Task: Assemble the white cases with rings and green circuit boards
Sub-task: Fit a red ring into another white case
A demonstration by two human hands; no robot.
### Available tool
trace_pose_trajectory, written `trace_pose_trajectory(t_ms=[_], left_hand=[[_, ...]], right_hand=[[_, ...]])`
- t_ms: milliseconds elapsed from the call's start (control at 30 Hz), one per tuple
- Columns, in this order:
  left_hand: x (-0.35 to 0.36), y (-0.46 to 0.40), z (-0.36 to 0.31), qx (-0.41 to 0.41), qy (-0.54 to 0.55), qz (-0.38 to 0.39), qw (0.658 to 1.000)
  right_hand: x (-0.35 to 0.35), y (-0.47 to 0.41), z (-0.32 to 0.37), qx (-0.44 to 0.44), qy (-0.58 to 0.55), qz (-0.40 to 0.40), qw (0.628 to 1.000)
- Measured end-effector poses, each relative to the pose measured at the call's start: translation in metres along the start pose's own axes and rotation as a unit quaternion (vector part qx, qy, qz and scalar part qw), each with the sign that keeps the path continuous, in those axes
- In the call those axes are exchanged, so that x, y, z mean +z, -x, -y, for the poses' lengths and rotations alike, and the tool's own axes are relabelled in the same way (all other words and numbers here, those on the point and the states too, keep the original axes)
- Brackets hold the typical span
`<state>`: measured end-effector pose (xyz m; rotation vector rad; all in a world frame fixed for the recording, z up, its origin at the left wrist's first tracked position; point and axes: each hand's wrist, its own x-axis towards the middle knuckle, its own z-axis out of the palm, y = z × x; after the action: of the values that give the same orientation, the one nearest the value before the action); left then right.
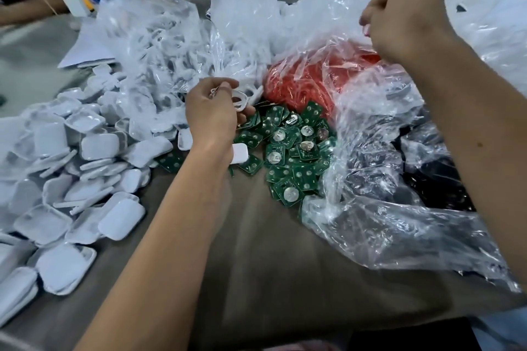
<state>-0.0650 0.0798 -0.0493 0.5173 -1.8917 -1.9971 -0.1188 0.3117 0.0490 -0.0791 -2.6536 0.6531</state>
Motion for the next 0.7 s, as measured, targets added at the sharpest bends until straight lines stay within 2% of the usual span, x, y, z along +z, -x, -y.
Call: trace_pose_trajectory(t_ms=[67,167,333,467,567,633,700], left_hand=[[-0.002,-0.001,0.002,0.006,-0.012,0.014,1.0],[-0.006,-0.002,0.006,0.036,-0.064,0.047,0.996],[-0.028,-0.005,0.022,0.105,-0.135,0.066,0.983],[-0.033,-0.009,0.023,0.106,-0.087,0.067,0.988],[-0.028,-0.009,0.018,0.147,-0.102,0.108,0.978],[-0.028,-0.009,0.018,0.175,-0.117,0.12,0.97],[-0.029,-0.009,0.017,0.177,-0.125,0.117,0.969]], right_hand=[[0.0,0.019,0.014,-0.02,-0.105,0.02,0.994],[0.015,0.053,0.036,-0.037,-0.251,0.115,0.96],[0.07,0.087,0.049,-0.014,-0.337,0.206,0.919],[0.093,0.093,0.043,-0.005,-0.418,0.242,0.876],[0.105,0.095,0.035,0.013,-0.498,0.223,0.838],[0.11,0.094,0.029,0.004,-0.49,0.188,0.851],[0.113,0.092,0.025,-0.036,-0.426,0.152,0.891]])
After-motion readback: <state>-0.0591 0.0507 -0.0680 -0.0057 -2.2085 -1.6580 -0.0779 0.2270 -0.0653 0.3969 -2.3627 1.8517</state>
